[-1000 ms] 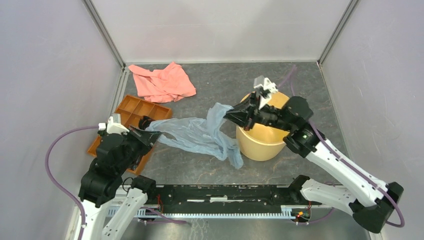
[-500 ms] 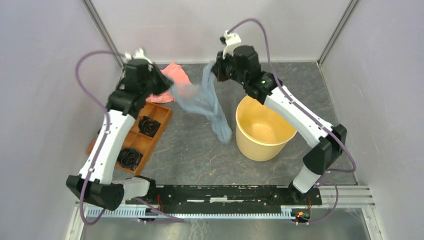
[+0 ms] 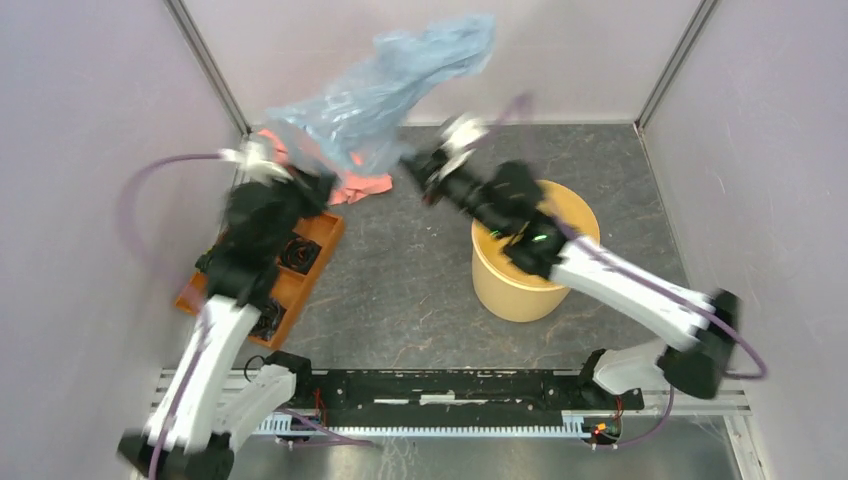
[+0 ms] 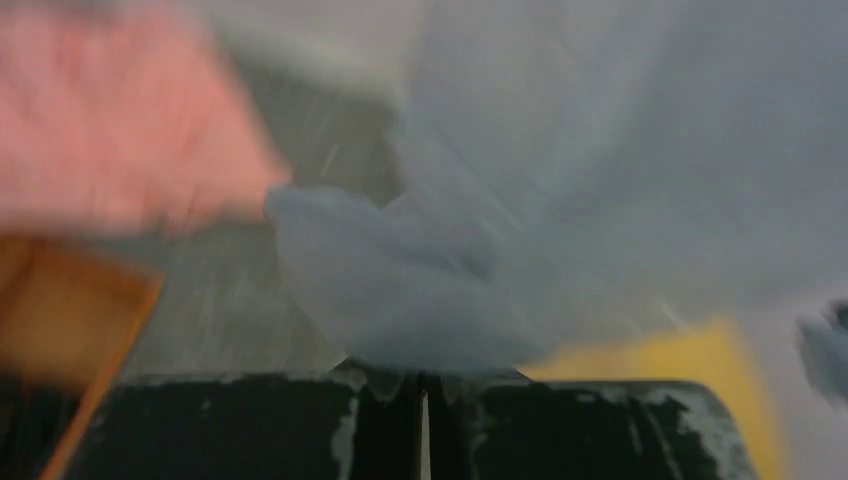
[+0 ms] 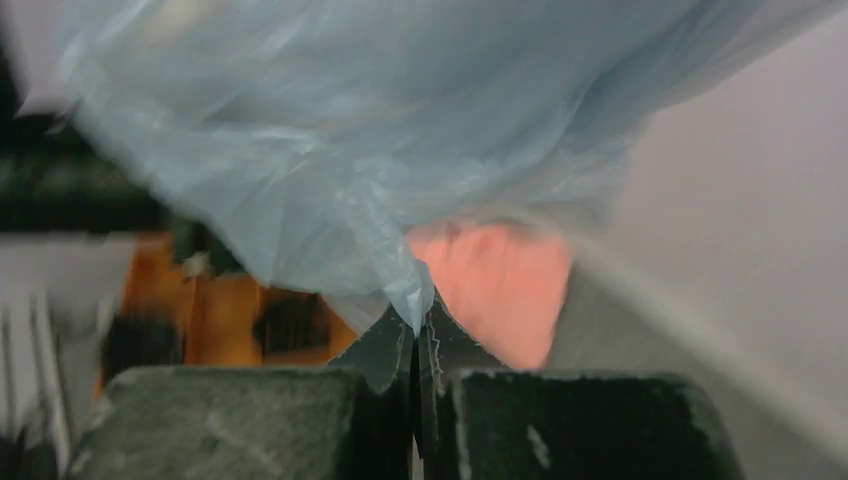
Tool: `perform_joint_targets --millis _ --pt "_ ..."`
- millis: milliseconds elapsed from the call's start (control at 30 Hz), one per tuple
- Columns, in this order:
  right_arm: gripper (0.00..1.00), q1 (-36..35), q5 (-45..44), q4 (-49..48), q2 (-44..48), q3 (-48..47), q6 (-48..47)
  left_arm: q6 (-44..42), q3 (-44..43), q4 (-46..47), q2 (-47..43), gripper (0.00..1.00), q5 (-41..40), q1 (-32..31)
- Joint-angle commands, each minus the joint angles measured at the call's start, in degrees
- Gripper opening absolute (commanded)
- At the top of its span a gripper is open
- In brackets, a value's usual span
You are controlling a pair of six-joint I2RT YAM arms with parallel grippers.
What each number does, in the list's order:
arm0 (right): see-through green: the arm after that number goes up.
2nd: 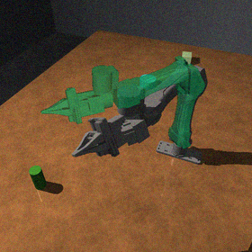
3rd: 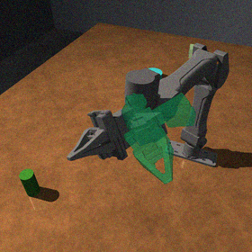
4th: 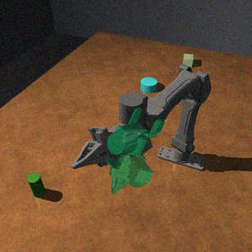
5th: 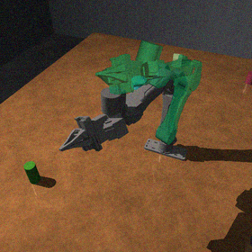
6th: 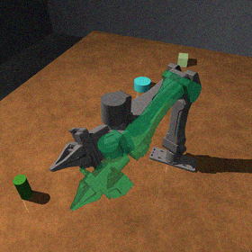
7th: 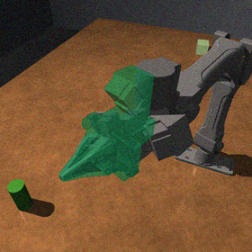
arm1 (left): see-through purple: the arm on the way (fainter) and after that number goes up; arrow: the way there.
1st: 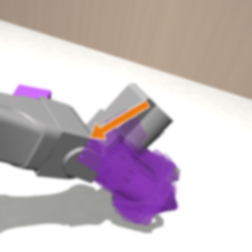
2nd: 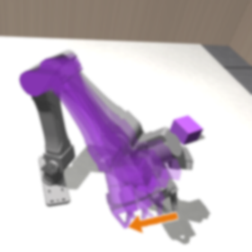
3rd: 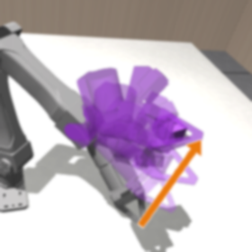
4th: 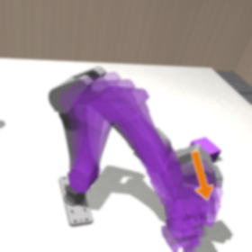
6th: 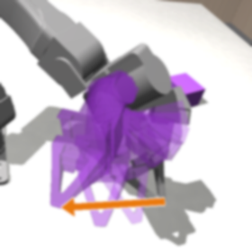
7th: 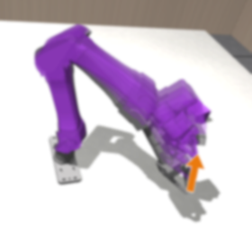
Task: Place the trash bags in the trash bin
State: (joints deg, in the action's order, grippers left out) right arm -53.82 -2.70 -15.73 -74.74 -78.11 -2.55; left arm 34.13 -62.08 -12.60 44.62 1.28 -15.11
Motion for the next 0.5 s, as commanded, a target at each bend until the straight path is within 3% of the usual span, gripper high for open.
perform_joint_targets --millis 0,67,133,200,267,333,400,467 --pt "0.0 -1.2 7.3 7.5 -3.4 19.2 10.1 6.1 17.6 -15.8 0.0 0.02 4.4 0.3" --pt "0.0 -1.2 7.9 8.9 -1.3 15.8 9.8 6.3 14.5 -11.6 -4.8 0.02 6.7 0.3" --pt "0.0 -1.0 7.1 14.2 -2.5 6.4 6.9 4.7 4.1 -11.9 -2.1 0.02 6.7 0.4" --pt "0.0 0.3 4.8 18.6 -4.7 -5.5 4.8 2.3 -11.4 -16.3 6.1 0.02 7.9 0.4" --pt "0.0 0.9 3.5 25.3 -8.5 -24.1 2.3 0.2 -29.9 -19.0 15.4 0.02 12.9 0.4" --pt "0.01 -0.3 6.0 29.6 -10.7 -38.7 -1.6 0.2 -46.8 -15.7 21.0 0.02 23.0 0.4" --pt "0.01 -3.9 9.1 25.5 -6.6 -40.0 -5.5 2.8 -52.4 -4.3 19.3 0.02 30.4 0.3" --pt "0.0 -4.9 12.8 12.2 2.6 -26.2 -4.7 4.0 -45.5 8.0 11.4 0.02 29.3 0.4"
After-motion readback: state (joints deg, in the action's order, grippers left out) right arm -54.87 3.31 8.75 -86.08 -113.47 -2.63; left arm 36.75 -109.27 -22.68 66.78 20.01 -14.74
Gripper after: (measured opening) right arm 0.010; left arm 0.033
